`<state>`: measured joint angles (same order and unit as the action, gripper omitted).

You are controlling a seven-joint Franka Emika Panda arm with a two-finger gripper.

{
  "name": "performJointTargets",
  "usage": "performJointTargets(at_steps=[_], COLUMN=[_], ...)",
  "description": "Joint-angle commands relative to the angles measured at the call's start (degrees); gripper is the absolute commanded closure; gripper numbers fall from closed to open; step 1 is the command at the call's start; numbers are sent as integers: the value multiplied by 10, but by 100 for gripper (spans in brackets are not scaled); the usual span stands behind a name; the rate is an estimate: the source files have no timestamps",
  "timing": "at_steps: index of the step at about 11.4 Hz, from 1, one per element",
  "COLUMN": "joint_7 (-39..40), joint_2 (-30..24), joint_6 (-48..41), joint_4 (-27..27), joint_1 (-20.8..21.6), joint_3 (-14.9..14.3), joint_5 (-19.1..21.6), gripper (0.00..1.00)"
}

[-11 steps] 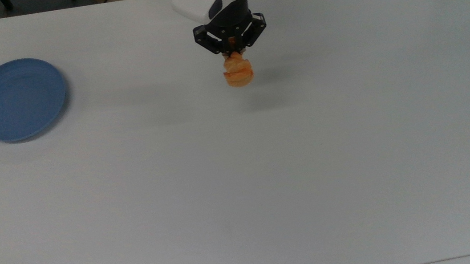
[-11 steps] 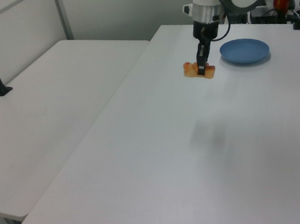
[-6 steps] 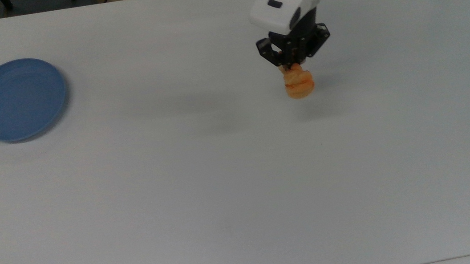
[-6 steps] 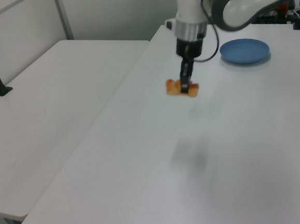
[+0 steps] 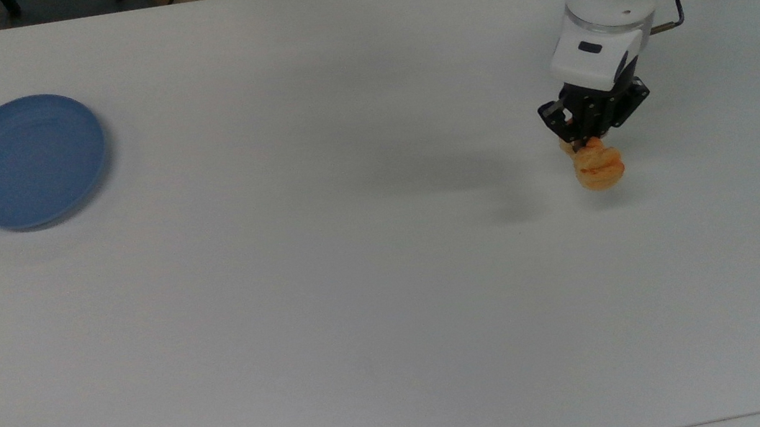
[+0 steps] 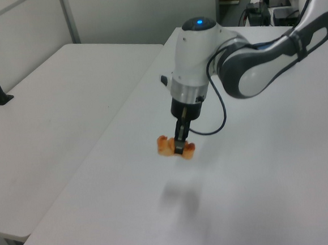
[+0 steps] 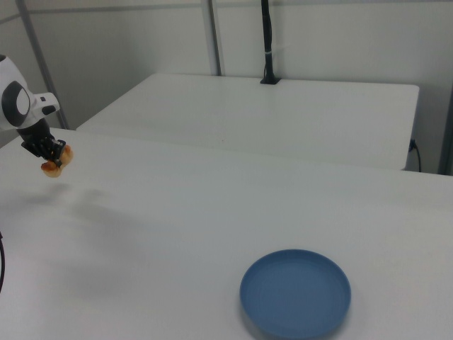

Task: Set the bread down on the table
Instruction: 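Lift the bread roll off the plate and carry it across the table, then lower the bread roll onto the table and open the gripper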

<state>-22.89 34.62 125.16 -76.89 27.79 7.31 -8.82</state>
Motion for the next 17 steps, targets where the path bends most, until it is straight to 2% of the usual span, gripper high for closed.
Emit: performJointTargets(at_steps=[1,3,5,9,11,12,13,14,15,17], joint_7=[-12,-31,-30,-36,-51,-65,-93,-106,-105,-108], joint_2=[73,110,128,138,139,139,140,140,139,139], joint_6=[27,39,120,139,149,161,173,174,174,174], joint_4=[80,115,105,90,78,70,69,68,68,68], joint_1=[30,42,43,50,50,50,50,51,50,49], joint_3=[-10,-12,-11,-8,-7,-7,-7,-7,-7,-7], joint_5=[-31,-35,-35,-33,-29,-29,-30,-35,-36,-36], gripper=[100,100,100,100,90,82,64,18,0,0])
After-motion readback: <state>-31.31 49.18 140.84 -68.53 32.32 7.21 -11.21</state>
